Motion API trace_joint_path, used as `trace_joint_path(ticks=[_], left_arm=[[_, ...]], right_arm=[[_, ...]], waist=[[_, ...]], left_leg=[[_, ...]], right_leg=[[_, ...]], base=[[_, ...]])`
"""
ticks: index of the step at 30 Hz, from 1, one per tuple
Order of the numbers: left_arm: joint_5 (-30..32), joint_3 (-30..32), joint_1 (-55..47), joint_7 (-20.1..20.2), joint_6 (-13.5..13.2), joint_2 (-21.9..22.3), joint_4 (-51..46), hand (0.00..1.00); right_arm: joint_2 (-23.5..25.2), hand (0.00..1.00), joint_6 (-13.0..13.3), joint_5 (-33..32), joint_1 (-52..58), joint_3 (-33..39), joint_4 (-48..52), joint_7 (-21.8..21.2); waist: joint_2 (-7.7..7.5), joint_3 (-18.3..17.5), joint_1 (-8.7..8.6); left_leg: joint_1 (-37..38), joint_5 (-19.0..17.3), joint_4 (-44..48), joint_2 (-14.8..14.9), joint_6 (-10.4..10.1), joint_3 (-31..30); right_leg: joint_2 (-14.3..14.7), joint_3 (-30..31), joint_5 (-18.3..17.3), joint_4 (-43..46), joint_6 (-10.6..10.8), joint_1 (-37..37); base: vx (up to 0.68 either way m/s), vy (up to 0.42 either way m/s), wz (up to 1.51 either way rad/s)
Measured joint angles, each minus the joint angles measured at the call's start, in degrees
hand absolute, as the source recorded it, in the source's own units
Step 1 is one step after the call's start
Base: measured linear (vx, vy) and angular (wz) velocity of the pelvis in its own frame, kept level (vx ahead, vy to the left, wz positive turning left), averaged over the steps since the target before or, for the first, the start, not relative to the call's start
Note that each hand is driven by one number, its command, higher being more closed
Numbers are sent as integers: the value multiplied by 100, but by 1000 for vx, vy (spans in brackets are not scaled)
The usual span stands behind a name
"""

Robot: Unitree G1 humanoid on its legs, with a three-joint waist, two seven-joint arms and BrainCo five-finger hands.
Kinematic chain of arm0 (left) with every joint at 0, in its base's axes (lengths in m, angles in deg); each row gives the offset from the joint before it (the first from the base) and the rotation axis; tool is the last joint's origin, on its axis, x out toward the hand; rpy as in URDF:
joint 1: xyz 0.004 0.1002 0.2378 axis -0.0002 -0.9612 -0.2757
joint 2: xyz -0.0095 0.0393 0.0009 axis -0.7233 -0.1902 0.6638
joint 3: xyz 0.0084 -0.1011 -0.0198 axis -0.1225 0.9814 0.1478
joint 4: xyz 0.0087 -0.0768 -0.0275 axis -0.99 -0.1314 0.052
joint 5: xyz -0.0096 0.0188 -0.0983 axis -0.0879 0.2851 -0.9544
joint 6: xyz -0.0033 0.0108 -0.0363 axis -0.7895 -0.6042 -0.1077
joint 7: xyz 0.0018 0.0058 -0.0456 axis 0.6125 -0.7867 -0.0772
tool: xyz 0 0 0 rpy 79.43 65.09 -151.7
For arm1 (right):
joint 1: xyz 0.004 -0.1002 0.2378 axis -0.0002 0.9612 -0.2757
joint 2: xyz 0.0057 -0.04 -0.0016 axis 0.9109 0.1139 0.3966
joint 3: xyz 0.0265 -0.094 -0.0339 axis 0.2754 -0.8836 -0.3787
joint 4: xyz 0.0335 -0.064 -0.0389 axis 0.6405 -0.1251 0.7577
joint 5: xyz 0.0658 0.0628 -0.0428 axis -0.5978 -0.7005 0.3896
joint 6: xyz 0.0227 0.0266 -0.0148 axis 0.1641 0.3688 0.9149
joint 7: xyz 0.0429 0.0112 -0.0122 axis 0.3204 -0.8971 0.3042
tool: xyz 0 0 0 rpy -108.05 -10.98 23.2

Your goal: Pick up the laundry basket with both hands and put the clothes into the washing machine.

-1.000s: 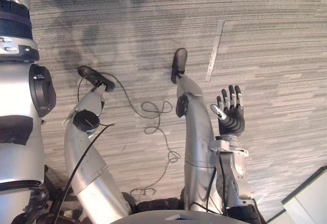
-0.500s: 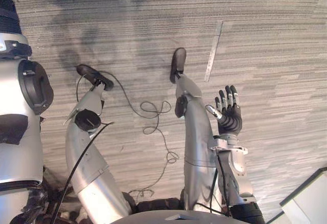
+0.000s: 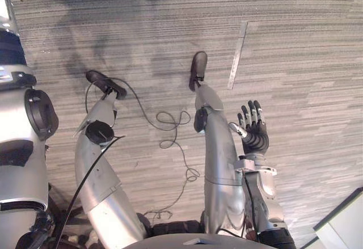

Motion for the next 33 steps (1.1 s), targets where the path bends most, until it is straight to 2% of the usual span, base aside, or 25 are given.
trace_joint_path(ticks=[5,6,9,12,13,15,17,22,23,27,28,30,32,33], left_arm=[[278,45,-710,-353,-182,157,-326,0],[330,165,-981,-487,-191,343,-355,0],[315,166,-1257,-507,-181,412,-717,0],[194,123,-1912,-946,-170,387,-1756,0],[218,119,-2431,-1210,-165,332,-2558,0],[590,130,-3002,-1491,-117,353,-3334,0],[1031,305,-3973,-1765,-75,555,-4537,0],[1326,872,-5508,-2077,-91,1312,-5988,0],[1325,908,-5673,-2104,-96,1391,-6094,0],[1268,817,-6814,-2030,-567,2057,-6384,0],[1198,765,-6947,-1983,-609,2174,-6379,0],[982,451,-7310,-1790,-798,2587,-6263,0],[674,-151,-7594,-1439,-953,3016,-5781,0],[608,-278,-7629,-1345,-978,3111,-5628,0]], right_arm=[[-21,0,152,10,1,-108,-21,18],[-22,0,192,27,6,-188,-44,50],[-12,0,203,81,41,-219,-33,55],[-18,0,269,87,180,-218,12,62],[-14,0,311,108,193,-218,9,70],[-1,0,353,119,193,-220,8,69],[14,0,373,125,192,-228,15,75],[191,0,388,256,19,-239,-55,186],[211,0,351,315,-23,-270,-95,187],[390,0,176,579,-204,-466,-250,203],[403,0,164,579,-224,-475,-273,222],[400,0,114,595,-319,-545,-374,339],[397,0,8,829,-506,-592,-652,434],[394,0,-20,883,-543,-597,-697,442]], waist=[[1,1,-1],[3,1,1],[7,0,7],[23,3,108],[28,5,154],[47,7,227],[112,-6,294],[176,5,366],[176,5,389],[262,3,432],[264,2,438],[303,-4,489],[318,-3,579],[319,-3,603]], left_leg=[[66,92,-57,-8,69,18],[162,111,-97,-10,47,24],[254,169,-250,-57,-22,54],[333,265,-394,-92,-70,95],[359,330,-464,-110,-49,93],[412,361,-499,-119,-52,91],[517,441,-660,-226,-115,79],[688,525,-980,-410,-246,80],[718,528,-988,-412,-250,63],[958,526,-1262,-634,-247,-52],[993,526,-1279,-655,-248,-52],[1078,526,-1250,-687,-248,-58],[1264,530,-1229,-717,-253,-60],[1322,529,-1232,-720,-251,-62]], right_leg=[[17,8,41,-12,-3,37],[27,9,40,-23,-10,113],[26,2,64,-93,-45,174],[13,-1,101,-152,-86,200],[4,-30,105,-131,-87,210],[3,-39,92,-111,-106,243],[-47,-55,74,-132,-130,319],[-167,-191,94,-395,-152,501],[-167,-207,112,-437,-168,550],[-274,-344,153,-774,-163,884],[-283,-333,171,-790,-146,915],[-338,-341,232,-793,-125,1008],[-350,-355,236,-810,-126,1203],[-349,-369,236,-818,-125,1271]], base=[[-2,-8,0],[-6,-35,2],[-7,-32,5],[-8,-43,3],[-10,-59,8],[-8,-54,9],[-13,-47,17],[-23,-48,12],[-17,-50,-8],[-20,-46,-2],[-17,-34,7],[-17,-38,5],[-19,-53,4],[-19,-62,4]])
